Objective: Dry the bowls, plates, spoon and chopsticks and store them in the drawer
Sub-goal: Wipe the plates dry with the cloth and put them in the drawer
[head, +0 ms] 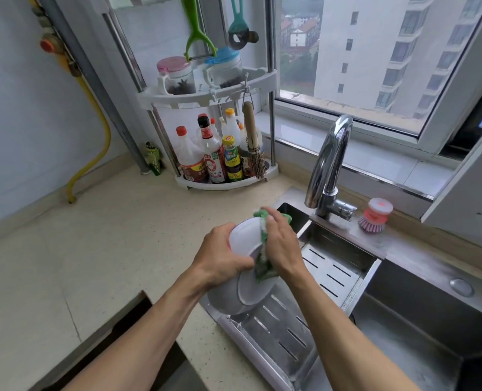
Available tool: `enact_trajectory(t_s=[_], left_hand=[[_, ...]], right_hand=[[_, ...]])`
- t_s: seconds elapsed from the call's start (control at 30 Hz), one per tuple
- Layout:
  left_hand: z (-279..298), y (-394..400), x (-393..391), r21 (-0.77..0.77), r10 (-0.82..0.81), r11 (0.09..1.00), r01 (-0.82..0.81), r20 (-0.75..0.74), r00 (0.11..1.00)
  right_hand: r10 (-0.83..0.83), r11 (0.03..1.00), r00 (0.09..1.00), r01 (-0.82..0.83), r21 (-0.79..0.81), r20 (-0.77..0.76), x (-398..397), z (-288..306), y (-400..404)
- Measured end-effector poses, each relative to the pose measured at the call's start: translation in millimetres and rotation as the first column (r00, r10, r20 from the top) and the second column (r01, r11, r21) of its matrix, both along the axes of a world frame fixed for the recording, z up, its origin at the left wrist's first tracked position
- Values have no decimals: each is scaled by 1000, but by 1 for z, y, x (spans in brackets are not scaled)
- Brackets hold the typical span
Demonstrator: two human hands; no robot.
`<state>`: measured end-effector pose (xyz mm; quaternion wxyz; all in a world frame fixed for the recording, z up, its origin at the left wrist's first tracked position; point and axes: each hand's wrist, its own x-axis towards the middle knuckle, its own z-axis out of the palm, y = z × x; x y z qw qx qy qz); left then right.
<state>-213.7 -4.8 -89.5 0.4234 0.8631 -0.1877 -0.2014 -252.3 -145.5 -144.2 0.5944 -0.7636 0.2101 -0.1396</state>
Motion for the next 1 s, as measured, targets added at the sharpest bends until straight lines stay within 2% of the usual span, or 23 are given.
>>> enact_trajectory(t_s=[0.1,0.17,0.23,0.27,0.37,0.43,0.53,0.6,0.7,0.83,0.87,0.97,1.0], left_hand=[[1,-3,3,-8,4,1000,-4,-8,1000],[5,-1,2,5,-43,999,43,-10,999],[12,1,2,16,-111,994,111,-4,994],[17,3,1,-5,-132,991,132,-5,991],[24,8,2,-64,-134,989,132,-26,991],[25,14,8,-50,-160,987,156,-92,983],[34,10,14,71,-286,950,305,-200,937],[39,-1,12,176,-336,915,362,-163,928],[32,-10,7,211,-313,924,318,-60,948],[13,-4,8,69,-124,990,123,-1,992],[11,-3,6,48,-113,992,113,4,994],[8,0,2,43,-93,995,93,9,996],[6,1,2,33,-78,996,78,3,997]], right_hand=[[51,980,986,-19,-198,159,-5,7,20],[33,988,981,-3,-155,191,-10,4,18],[-62,998,995,62,-1,83,-9,7,4],[-112,993,994,112,28,18,-9,7,-4],[-170,984,984,167,-55,-56,-9,9,-21],[-124,988,989,116,-102,-83,-11,10,-26],[-13,977,997,-3,-212,-72,-12,19,-27],[49,968,998,-57,-246,-37,-9,30,-20],[46,963,998,-31,-269,50,-10,37,-3],[125,920,974,-43,-389,187,-15,13,23],[111,930,975,-34,-366,191,-15,7,21],[-13,995,998,18,-94,54,-5,1,5],[-3,997,999,6,-74,40,-4,1,5]])
